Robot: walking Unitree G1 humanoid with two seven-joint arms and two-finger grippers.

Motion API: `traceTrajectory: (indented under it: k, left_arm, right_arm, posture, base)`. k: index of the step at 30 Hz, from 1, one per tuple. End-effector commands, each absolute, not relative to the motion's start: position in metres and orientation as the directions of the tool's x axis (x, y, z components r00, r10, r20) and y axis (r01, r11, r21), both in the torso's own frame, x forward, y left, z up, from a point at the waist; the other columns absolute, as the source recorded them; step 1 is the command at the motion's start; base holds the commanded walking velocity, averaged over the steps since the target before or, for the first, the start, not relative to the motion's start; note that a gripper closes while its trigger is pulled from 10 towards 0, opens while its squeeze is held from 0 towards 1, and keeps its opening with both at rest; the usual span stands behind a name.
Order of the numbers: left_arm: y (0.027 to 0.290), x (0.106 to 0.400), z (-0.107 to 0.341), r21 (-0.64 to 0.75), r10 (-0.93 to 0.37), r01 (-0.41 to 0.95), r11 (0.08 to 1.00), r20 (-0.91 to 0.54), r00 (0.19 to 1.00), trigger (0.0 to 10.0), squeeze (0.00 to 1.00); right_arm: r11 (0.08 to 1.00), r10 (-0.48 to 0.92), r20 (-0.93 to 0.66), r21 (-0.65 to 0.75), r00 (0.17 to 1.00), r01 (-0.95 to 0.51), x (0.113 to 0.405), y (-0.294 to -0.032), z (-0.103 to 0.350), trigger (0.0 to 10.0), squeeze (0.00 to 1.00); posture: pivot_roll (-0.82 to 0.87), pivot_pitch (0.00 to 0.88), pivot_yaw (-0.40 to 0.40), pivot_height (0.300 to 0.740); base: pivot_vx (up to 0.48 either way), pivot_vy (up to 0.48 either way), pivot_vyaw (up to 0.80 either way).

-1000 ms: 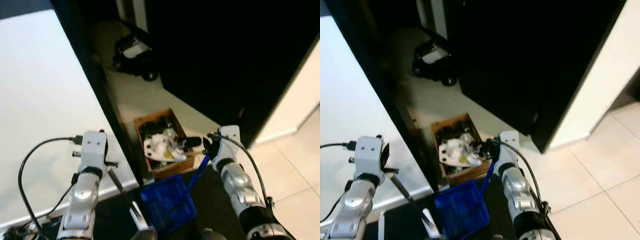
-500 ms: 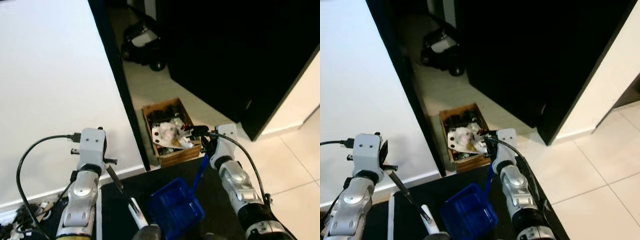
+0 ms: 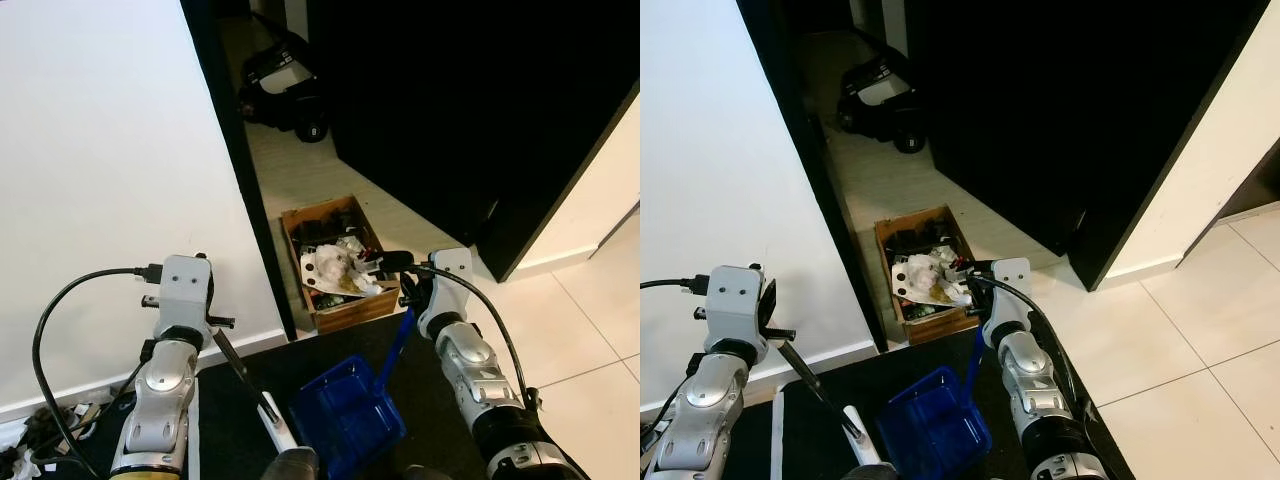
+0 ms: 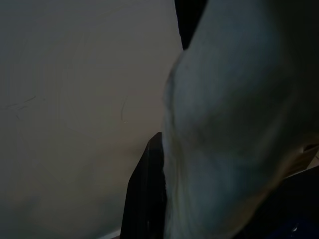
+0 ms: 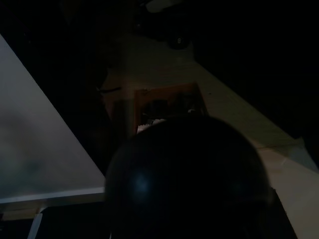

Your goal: Sweep floor

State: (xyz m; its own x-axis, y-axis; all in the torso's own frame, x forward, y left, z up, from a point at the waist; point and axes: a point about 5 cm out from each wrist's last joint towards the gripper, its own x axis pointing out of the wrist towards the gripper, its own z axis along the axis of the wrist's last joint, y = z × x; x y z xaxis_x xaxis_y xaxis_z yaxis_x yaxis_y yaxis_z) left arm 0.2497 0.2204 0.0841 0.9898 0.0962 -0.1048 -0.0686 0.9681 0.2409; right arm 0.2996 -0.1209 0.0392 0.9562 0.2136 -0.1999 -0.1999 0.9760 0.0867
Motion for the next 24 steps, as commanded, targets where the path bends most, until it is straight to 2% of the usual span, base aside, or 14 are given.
traceTrajectory:
  k: [1, 21, 24]
  left_arm:
    - [0.2218, 0.2492, 0.0854, 0.234, 0.102, -0.077, 0.969, -0.097, 0.990, 10.0, 0.00]
    - [0.2237, 0.2488, 0.0867, 0.228, 0.115, -0.092, 0.969, -0.089, 0.989, 10.0, 0.00]
    - [0.2241, 0.2485, 0.0867, 0.227, 0.117, -0.094, 0.969, -0.090, 0.989, 10.0, 0.00]
  right_arm:
    - [0.973, 0.222, -0.196, 0.106, 0.955, -0.204, 0.2997, -0.1178, 0.0388, 10.0, 0.00]
    - [0.967, 0.247, -0.182, 0.111, 0.952, -0.230, 0.3040, -0.1134, 0.0429, 10.0, 0.00]
    - [0.967, 0.247, -0.184, 0.112, 0.952, -0.229, 0.3036, -0.1134, 0.0425, 10.0, 0.00]
  posture:
    - [0.17, 0.010, 0.029, 0.740]
    - [0.18, 0.003, 0.021, 0.740]
    - [0.18, 0.005, 0.022, 0.740]
  base:
    - [0.000, 0.000, 0.00]
    - [0.000, 0.000, 0.00]
    - [0.000, 0.287, 0.00]
